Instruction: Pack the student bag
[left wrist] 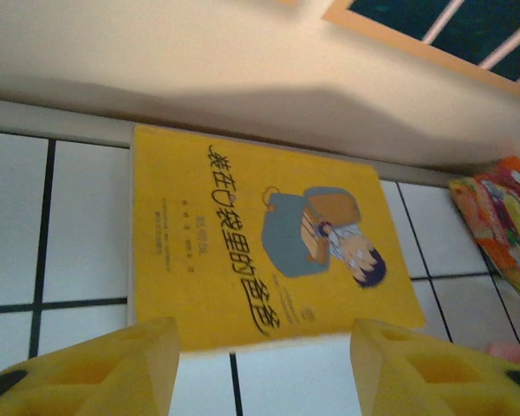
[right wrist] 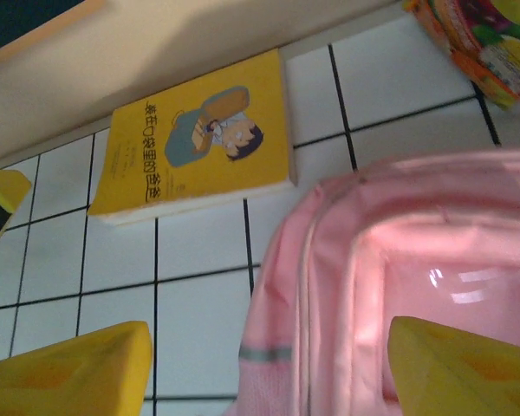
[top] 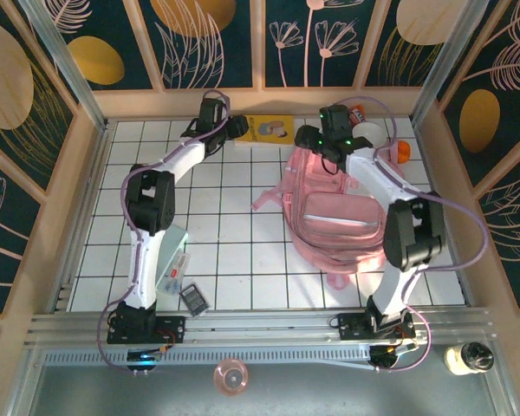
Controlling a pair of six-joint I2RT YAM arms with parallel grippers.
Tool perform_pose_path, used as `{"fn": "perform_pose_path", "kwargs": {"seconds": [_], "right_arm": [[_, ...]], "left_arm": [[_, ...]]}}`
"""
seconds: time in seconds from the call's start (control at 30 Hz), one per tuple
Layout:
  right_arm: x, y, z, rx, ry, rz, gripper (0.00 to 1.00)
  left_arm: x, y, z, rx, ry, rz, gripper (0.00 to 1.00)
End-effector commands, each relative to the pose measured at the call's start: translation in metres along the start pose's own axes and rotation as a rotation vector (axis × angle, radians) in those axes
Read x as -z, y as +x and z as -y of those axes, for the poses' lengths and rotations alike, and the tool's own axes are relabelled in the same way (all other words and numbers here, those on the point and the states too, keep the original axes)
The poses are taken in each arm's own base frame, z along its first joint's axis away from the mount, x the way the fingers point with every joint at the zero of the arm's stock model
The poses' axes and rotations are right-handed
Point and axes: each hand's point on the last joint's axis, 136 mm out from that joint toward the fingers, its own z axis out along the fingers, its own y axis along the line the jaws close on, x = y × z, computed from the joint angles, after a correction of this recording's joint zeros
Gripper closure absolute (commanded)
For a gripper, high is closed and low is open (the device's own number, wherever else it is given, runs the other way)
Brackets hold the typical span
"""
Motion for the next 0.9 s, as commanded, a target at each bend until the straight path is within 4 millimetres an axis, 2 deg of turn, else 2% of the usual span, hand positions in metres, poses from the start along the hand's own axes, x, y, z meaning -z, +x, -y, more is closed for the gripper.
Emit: {"fn": "perform_pose_path", "kwargs": {"seconds": [0.0,0.1,0.2,0.3,0.47,0.67,0.87], "right_arm": [[-0.021,-0.039,-0.016,0.032,-0.046,0.121,0.29],[-0.05,-0.035,-0.024,0.033,-0.076,0.084,0.29],[-0.075,-0.031,-0.017,0.021,-0.036,0.071,0.34],[-0.1,-0.026,-0.006,0.019,-0.001,0.072,0.35],[-0.144,-0.006,-0.008,0.037,-0.025,0.003,0.35],[-0.172,0.011,-0.022,0.091,-0.078,-0.054,0.37],[-0.186,0.026,-0.031,0.137,-0.094,-0.103,0.37]], "left_arm": [[-0.016,-0.003,-0.013,0.062,-0.051,-0.014,0.47],[-0.029,-0.001,-0.021,0.07,-0.083,-0.02,0.47],[-0.04,0.006,-0.029,0.057,-0.111,-0.048,0.5],[-0.047,0.015,-0.037,0.044,-0.138,-0.077,0.52],[-0.053,0.031,-0.055,0.009,-0.2,-0.12,0.56],[-0.055,0.049,-0.077,-0.078,-0.288,-0.186,0.67],[-0.043,0.069,-0.1,-0.182,-0.387,-0.283,0.77]]}}
